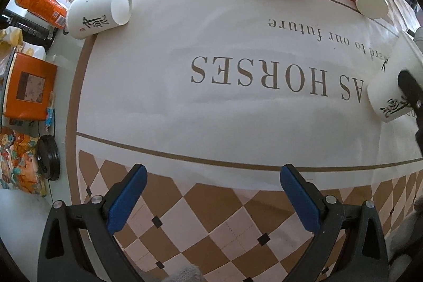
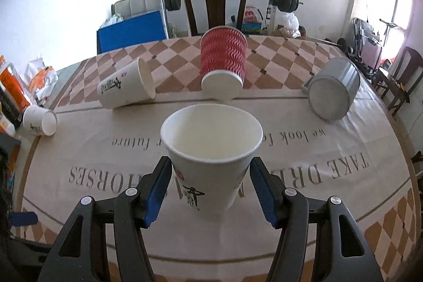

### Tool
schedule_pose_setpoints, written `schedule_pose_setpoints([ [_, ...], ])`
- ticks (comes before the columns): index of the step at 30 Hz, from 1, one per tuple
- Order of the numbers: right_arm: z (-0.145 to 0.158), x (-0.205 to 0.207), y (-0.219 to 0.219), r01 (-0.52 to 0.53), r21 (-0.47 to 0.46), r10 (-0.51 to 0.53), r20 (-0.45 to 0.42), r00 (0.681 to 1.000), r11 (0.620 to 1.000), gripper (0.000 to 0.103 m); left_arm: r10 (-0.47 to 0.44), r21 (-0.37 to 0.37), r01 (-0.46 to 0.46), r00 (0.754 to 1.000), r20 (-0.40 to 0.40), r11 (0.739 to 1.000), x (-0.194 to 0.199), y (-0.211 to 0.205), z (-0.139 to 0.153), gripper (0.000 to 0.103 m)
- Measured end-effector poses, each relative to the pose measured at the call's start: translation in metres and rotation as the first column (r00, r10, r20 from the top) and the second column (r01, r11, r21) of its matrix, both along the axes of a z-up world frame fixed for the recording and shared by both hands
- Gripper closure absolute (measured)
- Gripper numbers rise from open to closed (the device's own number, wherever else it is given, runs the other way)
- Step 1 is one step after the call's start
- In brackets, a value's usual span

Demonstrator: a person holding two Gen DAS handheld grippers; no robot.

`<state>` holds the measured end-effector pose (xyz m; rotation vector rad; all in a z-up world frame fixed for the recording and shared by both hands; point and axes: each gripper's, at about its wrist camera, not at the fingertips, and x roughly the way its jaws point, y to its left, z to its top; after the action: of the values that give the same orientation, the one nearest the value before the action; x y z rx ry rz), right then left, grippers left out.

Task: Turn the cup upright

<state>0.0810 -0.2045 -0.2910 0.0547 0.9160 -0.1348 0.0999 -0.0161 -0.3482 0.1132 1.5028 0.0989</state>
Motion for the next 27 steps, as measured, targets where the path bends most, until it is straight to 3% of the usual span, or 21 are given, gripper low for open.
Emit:
schedule_pose_setpoints([
  [5, 0.008, -0.016, -0.002, 0.026, 0.004, -0.026, -0.03, 0.999, 1.0, 0.027, -0.015, -0.012, 0.015, 1.0, 0.016, 1.0, -0.012, -0.003, 0.013, 0.0],
  [13, 0.045, -0.052, -0.011, 0.086, -0.016, -0.087, -0.043, 0.995, 0.996, 0.018, -0.057, -0.035, 0.06, 0.996, 0.075, 0.998, -0.036, -0.013, 0.051, 0.0],
  [21, 0.103, -0.079, -0.027, 0.154, -0.06, -0.159, -0.098, 0.982, 0.986, 0.003, -0.109, -0.05, 0.119, 0.98, 0.169, 0.992, -0.053, -0.031, 0.122, 0.0],
  [27, 0.165, -0.099, -0.037, 0.151, -0.07, -0.16, -0.152, 0.975, 0.986, 0.002, -0.107, -0.073, 0.13, 0.96, 0.257, 0.989, -0.068, -0.037, 0.192, 0.0],
])
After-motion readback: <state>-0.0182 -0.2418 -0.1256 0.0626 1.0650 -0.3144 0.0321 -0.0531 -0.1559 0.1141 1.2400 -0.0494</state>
